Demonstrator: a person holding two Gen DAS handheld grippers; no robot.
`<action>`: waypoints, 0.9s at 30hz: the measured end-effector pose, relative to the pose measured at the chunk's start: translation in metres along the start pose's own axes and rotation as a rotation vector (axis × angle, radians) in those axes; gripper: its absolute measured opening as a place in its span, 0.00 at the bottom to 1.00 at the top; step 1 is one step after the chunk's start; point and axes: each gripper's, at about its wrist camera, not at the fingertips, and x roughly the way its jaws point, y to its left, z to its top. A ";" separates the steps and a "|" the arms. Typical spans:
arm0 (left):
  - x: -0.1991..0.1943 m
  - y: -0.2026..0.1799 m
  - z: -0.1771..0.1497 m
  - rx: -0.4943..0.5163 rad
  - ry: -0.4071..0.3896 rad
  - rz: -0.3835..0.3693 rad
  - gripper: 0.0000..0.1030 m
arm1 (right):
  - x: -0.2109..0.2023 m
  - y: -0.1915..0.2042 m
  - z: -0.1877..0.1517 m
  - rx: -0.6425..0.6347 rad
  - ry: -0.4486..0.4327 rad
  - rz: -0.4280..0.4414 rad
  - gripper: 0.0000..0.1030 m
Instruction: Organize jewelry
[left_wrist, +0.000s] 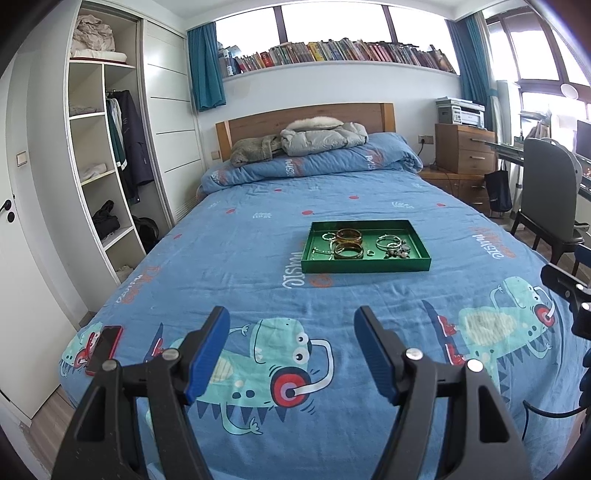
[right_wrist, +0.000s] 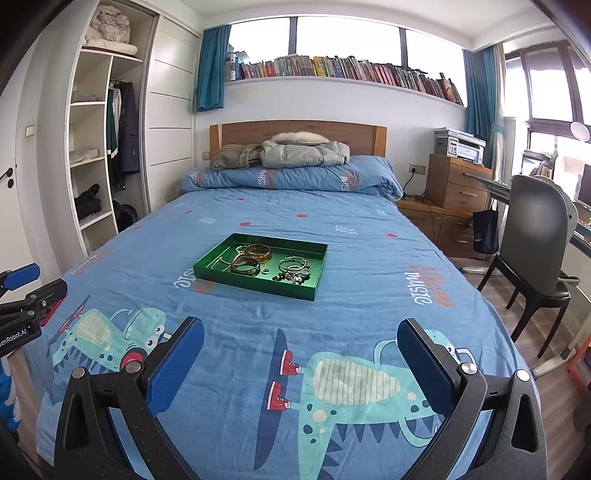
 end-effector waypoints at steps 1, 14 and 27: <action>0.001 -0.001 0.001 0.001 0.002 0.001 0.66 | 0.001 -0.001 0.000 0.000 0.000 -0.001 1.00; 0.012 -0.006 0.004 0.006 0.018 0.012 0.66 | 0.011 -0.010 0.002 0.001 -0.009 -0.013 1.00; 0.019 -0.005 0.004 0.002 0.027 0.014 0.66 | 0.018 -0.015 -0.003 0.015 0.007 -0.021 1.00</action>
